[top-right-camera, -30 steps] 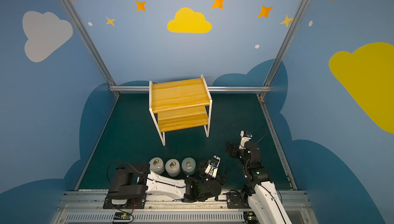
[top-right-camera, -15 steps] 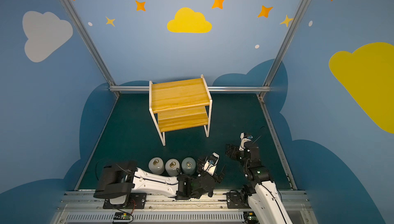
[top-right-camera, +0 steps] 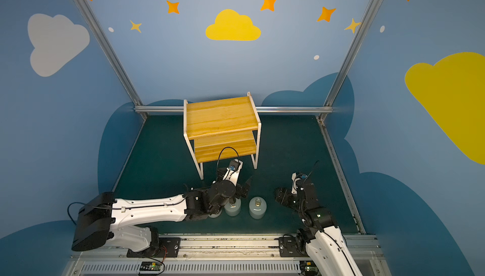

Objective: Remove the tea canisters from the shelf
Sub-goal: Move the tea canister to the center of the board.

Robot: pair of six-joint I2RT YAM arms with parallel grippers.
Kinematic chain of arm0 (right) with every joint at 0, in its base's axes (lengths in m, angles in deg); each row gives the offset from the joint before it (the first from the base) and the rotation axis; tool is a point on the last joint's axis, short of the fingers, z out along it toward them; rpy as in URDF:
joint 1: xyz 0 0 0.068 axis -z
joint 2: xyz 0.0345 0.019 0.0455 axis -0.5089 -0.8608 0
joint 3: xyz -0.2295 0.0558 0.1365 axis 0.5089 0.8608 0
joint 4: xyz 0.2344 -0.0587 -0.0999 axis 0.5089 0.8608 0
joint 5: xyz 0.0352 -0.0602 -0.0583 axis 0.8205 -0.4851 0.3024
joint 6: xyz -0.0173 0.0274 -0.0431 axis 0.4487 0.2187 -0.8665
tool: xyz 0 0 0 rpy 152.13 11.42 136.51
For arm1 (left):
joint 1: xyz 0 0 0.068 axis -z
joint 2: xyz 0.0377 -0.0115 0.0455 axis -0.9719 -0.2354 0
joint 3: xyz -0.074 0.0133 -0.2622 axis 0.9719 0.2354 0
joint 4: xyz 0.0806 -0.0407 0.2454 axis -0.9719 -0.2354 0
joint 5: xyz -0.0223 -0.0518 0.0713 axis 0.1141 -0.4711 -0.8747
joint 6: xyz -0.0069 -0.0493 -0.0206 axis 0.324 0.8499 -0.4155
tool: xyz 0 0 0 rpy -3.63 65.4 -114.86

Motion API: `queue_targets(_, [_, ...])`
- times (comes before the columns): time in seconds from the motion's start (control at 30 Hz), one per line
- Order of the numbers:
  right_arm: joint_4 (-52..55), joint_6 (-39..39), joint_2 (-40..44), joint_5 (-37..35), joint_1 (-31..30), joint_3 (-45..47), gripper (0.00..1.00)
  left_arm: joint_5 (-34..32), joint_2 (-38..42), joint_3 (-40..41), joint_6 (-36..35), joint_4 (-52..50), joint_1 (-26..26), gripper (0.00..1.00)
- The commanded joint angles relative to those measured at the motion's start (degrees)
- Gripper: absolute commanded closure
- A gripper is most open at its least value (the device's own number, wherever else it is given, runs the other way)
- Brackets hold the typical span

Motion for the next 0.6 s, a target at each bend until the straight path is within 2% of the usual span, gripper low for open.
queue_targets(0.0, [3.96, 3.79, -0.32, -3.22, -2.99, -0.65, 0.19, 2.49, 2.27, 0.8, -1.61, -3.99, -1.22, 0.02])
queue_targets(0.2, [6.9, 8.77, -1.42, -7.8, -8.6, -0.81, 0.19, 2.52, 5.26, 3.52, -2.92, -2.44, -3.38, 0.02])
queue_targets(0.57, [12.55, 14.53, -7.42, -9.09, -14.12, -3.21, 0.21, 1.96, 10.07, 6.1, -5.65, -1.46, -6.13, 0.01])
